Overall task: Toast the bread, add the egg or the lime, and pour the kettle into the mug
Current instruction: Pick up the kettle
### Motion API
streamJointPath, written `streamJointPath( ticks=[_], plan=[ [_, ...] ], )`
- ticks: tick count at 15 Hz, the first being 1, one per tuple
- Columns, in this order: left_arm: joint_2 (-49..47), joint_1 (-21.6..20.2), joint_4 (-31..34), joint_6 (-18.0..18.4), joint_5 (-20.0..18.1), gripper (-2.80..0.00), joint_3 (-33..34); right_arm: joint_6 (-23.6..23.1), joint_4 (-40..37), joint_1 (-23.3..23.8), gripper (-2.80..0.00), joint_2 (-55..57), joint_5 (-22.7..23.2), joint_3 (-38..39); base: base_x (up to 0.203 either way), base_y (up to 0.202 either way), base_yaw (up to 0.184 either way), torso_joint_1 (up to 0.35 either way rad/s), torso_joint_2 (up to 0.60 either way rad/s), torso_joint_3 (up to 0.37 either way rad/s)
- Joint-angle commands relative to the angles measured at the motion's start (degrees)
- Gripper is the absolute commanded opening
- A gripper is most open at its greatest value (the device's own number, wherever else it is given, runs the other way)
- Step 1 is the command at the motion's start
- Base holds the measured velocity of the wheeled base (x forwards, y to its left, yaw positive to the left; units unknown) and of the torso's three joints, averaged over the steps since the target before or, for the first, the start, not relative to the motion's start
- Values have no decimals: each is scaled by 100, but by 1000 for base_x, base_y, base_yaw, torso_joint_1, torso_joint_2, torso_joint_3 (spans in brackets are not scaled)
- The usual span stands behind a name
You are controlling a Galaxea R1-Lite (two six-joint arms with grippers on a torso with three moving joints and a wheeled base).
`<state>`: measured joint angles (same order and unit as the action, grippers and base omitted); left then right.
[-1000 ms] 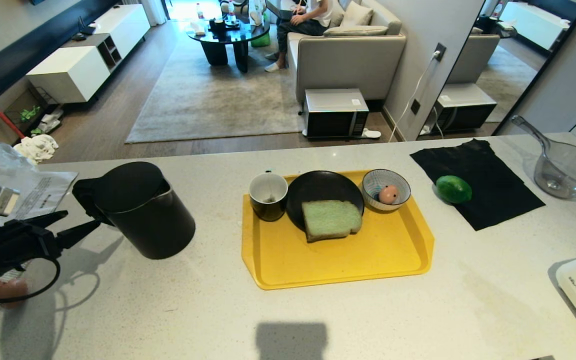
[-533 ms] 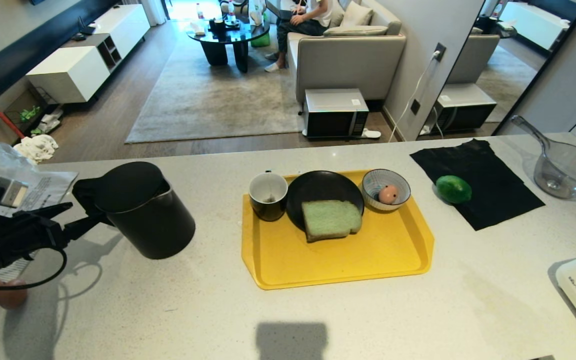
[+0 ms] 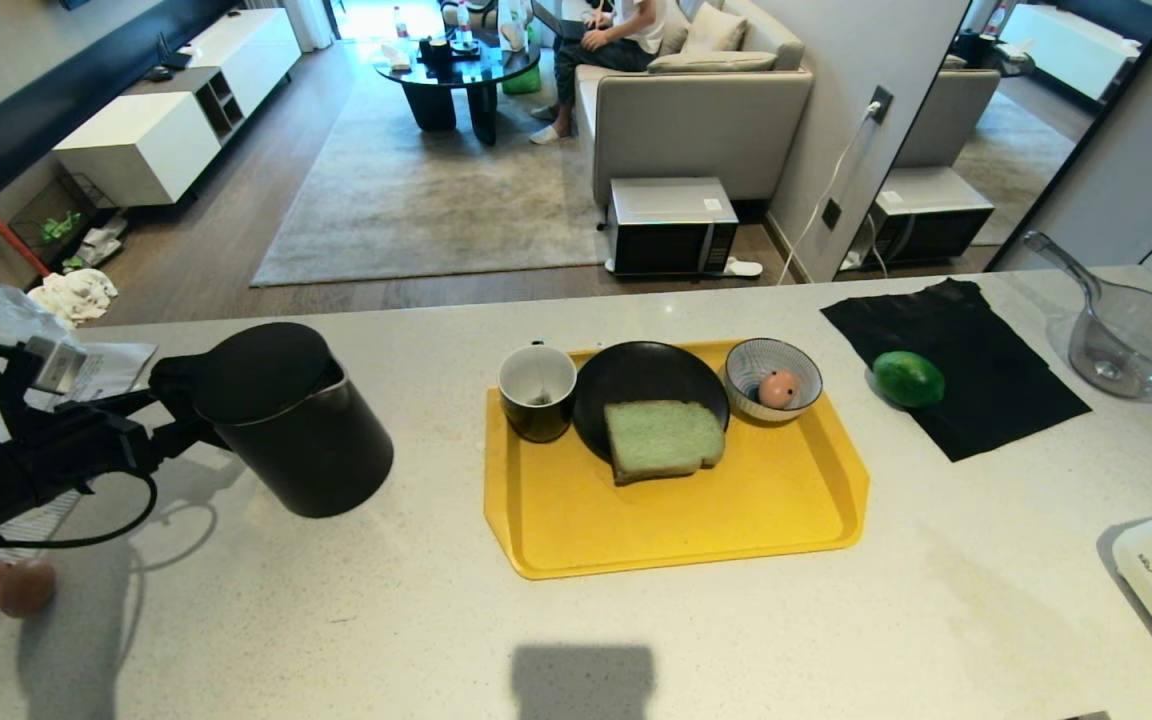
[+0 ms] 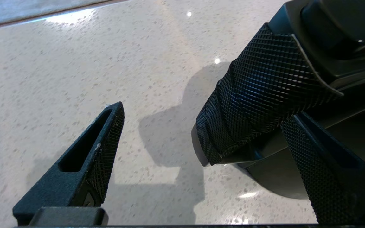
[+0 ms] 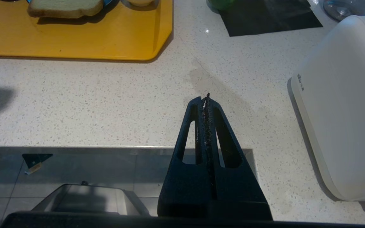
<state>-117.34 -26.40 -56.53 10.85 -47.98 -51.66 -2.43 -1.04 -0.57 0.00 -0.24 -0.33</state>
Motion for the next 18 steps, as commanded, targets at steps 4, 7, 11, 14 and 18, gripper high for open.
streamJointPath(
  ticks=[4, 7, 11, 14, 18],
  plan=[
    [-36, 352, 38, 1, -29, 0, -11, -4, -2, -4, -280, 0, -2, -2, 0, 0, 0, 0, 0, 0],
    [-70, 477, 105, 4, -24, 0, -19, -4, -2, 0, -280, 1, -2, 4, 0, 0, 0, 0, 0, 0],
    [-53, 420, -35, 5, 221, 0, -20, -4, -2, -4, -280, 0, -2, -2, 0, 0, 0, 0, 0, 0],
    [-64, 309, -350, 5, 390, 0, 13, -4, -2, -4, -280, 0, -2, -2, 0, 0, 0, 0, 0, 0],
    [-158, 293, -385, 85, 500, 0, -21, -4, -2, -4, -280, 0, -2, -2, 0, 0, 0, 0, 0, 0]
  ],
)
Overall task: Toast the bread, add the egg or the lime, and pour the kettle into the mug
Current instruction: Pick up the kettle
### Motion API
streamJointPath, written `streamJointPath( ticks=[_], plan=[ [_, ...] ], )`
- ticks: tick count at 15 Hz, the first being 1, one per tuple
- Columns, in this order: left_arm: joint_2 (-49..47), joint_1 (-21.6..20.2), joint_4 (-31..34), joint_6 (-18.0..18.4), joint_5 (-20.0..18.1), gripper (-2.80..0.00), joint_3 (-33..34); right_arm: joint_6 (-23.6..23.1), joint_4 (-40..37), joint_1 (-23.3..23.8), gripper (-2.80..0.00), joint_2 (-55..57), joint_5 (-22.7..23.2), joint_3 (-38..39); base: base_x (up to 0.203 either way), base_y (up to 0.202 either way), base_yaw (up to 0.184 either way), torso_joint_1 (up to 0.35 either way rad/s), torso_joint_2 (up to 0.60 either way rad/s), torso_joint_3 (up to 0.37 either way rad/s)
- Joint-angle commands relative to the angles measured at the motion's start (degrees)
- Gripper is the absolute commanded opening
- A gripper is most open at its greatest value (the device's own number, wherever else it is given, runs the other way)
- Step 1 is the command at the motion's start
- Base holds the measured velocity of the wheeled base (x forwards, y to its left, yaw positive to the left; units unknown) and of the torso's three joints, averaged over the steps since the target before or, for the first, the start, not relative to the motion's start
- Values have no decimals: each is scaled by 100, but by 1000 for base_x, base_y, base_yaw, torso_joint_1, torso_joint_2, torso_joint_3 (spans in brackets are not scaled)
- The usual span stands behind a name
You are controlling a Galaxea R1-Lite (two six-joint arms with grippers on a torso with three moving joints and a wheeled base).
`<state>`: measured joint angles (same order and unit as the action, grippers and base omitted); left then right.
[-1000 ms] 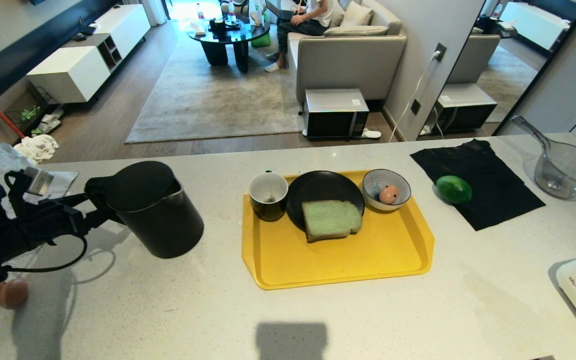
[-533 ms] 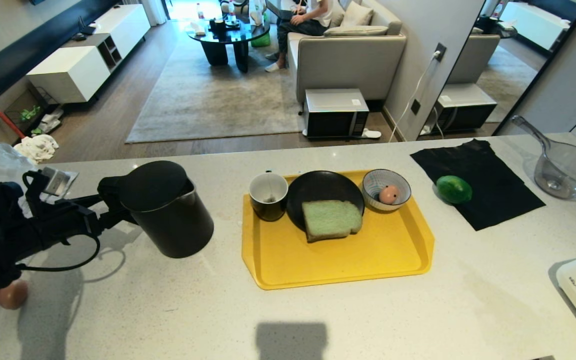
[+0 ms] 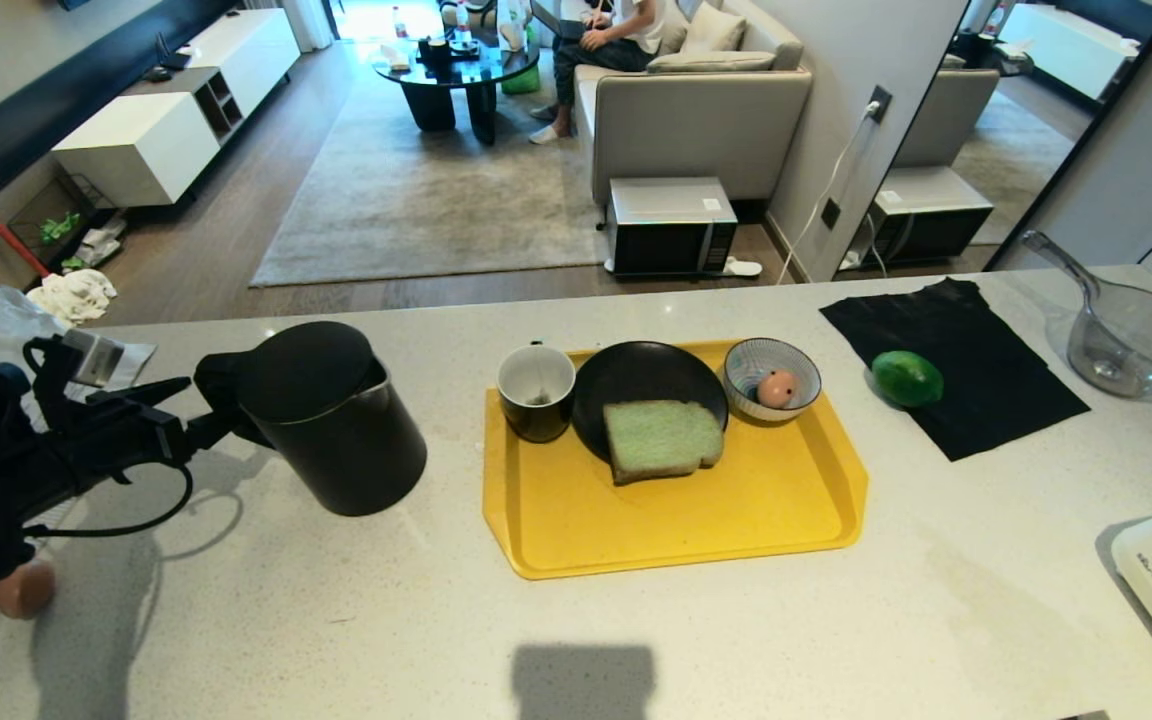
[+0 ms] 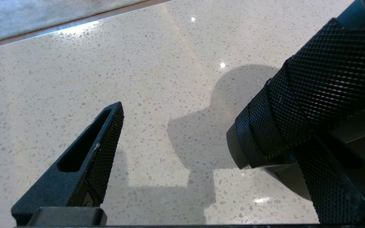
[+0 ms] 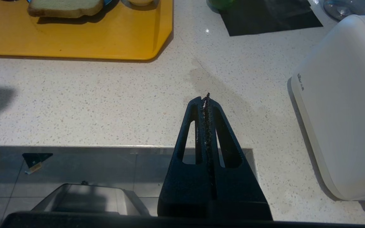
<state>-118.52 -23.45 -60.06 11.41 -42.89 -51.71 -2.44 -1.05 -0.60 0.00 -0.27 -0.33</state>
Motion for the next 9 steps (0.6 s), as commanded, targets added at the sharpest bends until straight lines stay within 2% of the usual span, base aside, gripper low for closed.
streamJointPath(
  ticks=[1, 9],
  plan=[
    [-68, 10, -41, 72, -21, 0, -26, -2, -1, -2, -280, 0, 0, -2, 0, 0, 0, 0, 0, 0],
    [-255, 276, -260, 213, -123, 0, -305, -2, -1, 3, -280, 0, 0, 0, 0, 0, 0, 0, 0, 0]
  ],
)
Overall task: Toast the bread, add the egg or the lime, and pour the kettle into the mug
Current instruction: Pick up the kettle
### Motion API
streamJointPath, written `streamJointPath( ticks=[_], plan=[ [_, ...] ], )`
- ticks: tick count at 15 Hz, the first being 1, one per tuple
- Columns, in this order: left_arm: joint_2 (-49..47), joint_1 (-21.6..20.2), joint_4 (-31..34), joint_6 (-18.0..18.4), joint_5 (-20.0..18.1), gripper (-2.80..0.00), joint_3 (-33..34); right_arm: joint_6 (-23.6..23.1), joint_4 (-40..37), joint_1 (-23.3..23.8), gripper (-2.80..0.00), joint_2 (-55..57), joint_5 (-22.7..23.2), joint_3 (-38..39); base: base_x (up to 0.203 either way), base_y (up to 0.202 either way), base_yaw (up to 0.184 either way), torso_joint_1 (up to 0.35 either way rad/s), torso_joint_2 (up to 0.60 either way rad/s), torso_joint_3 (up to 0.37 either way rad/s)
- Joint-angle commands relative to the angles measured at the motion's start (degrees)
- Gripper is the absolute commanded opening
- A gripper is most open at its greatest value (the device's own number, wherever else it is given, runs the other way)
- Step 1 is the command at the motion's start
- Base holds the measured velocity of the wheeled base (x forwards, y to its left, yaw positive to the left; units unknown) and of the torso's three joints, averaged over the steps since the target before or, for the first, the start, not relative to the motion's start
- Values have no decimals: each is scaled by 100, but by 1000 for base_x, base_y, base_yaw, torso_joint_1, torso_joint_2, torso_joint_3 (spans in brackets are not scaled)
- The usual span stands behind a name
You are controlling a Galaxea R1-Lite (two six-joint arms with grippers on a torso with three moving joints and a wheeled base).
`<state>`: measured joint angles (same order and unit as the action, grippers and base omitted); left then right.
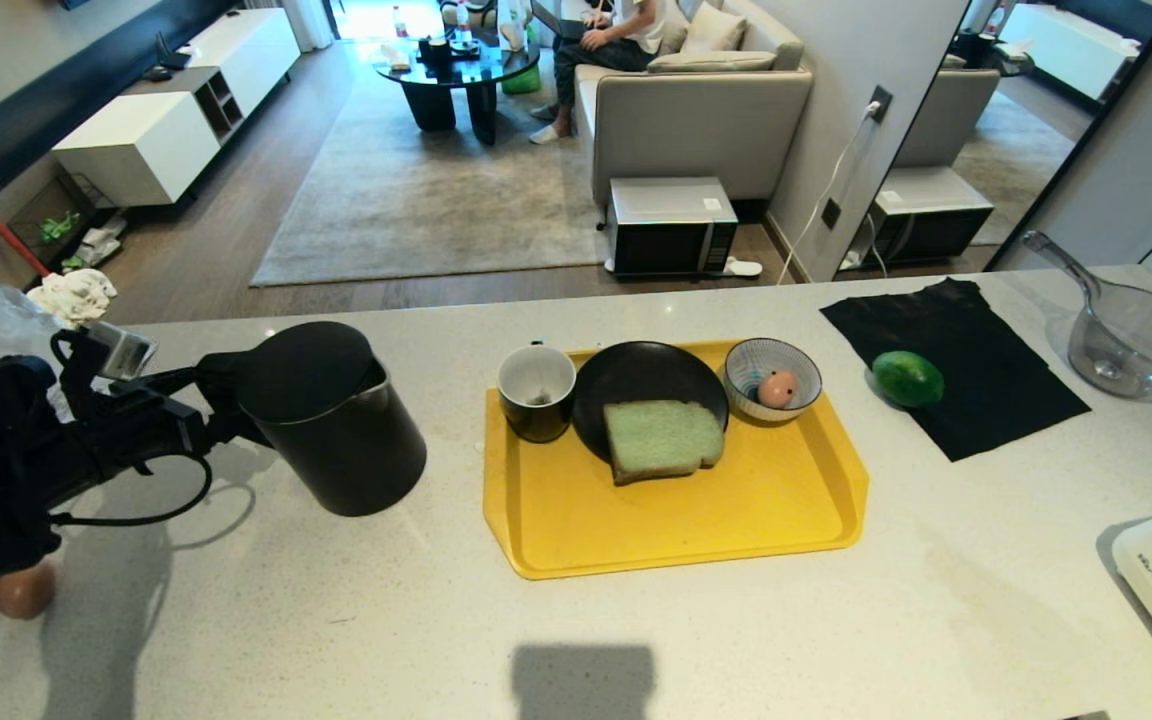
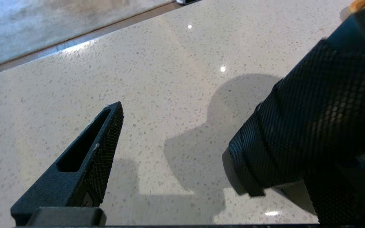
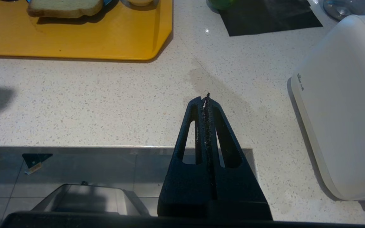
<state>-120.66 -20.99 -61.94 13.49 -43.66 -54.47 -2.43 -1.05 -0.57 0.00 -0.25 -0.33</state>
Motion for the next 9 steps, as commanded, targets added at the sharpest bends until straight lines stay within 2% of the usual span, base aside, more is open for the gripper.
streamJointPath(
  ticks=[1, 9],
  plan=[
    [-69, 48, -138, 12, -120, 0, -21, -4, -1, -3, -280, 0, -2, -1, 0, 0, 0, 0, 0, 0],
    [-145, 130, -187, 101, -168, 0, -116, -4, -1, -4, -280, 0, -2, -2, 0, 0, 0, 0, 0, 0]
  ],
)
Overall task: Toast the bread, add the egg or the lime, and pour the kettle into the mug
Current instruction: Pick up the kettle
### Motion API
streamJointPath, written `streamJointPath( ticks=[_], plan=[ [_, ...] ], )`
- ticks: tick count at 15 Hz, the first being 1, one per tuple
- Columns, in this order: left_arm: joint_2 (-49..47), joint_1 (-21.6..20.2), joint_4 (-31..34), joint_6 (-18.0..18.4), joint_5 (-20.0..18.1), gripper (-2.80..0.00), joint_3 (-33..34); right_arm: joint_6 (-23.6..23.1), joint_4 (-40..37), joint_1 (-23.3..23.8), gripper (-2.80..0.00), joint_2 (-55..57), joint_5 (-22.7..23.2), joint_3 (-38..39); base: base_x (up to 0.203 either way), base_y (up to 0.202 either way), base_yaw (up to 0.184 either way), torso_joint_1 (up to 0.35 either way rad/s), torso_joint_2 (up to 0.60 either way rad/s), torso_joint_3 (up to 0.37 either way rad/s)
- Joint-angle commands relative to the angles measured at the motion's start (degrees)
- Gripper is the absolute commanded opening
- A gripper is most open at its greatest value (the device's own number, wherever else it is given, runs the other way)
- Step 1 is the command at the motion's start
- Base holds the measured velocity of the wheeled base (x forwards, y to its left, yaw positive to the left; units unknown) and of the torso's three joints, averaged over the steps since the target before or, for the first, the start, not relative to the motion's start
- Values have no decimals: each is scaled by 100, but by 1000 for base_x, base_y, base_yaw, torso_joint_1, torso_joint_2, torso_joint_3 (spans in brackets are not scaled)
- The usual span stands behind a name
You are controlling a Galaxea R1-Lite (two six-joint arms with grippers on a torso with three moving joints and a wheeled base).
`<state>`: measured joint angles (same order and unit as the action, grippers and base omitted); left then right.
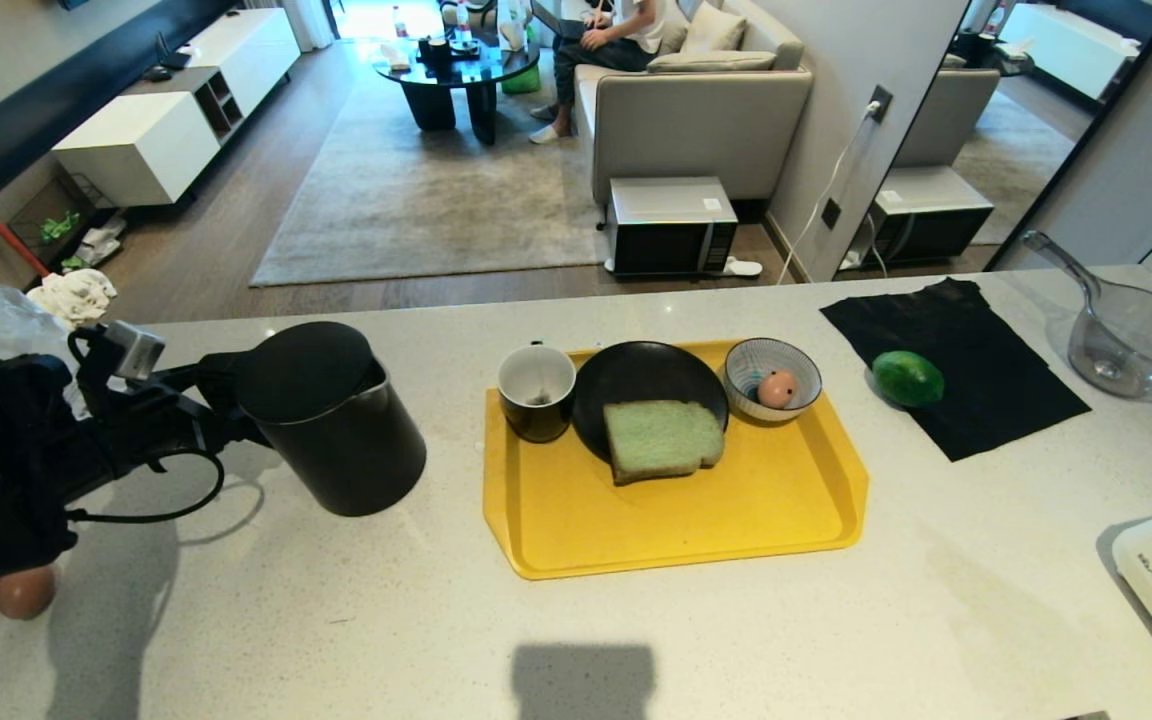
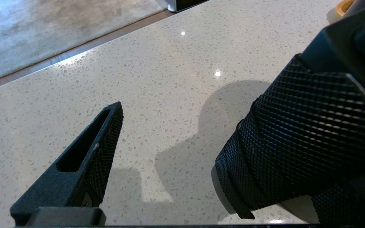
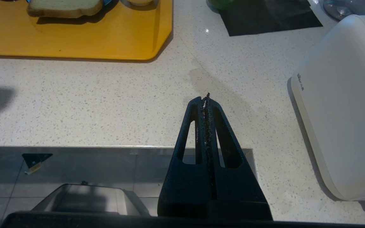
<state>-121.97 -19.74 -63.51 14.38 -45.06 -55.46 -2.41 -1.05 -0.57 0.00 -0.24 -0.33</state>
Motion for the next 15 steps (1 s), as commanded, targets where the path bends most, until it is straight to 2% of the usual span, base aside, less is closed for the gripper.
streamJointPath(
  ticks=[1, 6, 7, 8, 15],
  plan=[
    [-20, 29, -23, 10, -23, 0, -41, -5, -1, -4, -280, 0, -2, 1, 0, 0, 0, 0, 0, 0],
    [-20, 60, -13, 20, -27, 0, -105, -5, -1, -4, -280, 0, -2, 6, 0, 0, 0, 0, 0, 0],
    [-20, 93, -13, 12, -21, -201, -114, -5, -1, 0, -280, 0, -2, -2, 0, 0, 0, 0, 0, 0],
    [-3, 93, -12, 3, -21, -280, -89, -5, -1, 0, -280, 0, -2, 1, 0, 0, 0, 0, 0, 0],
    [15, 186, -4, -23, -12, -280, -79, -5, -1, -4, -280, 0, -2, -2, 0, 0, 0, 0, 0, 0]
  ],
)
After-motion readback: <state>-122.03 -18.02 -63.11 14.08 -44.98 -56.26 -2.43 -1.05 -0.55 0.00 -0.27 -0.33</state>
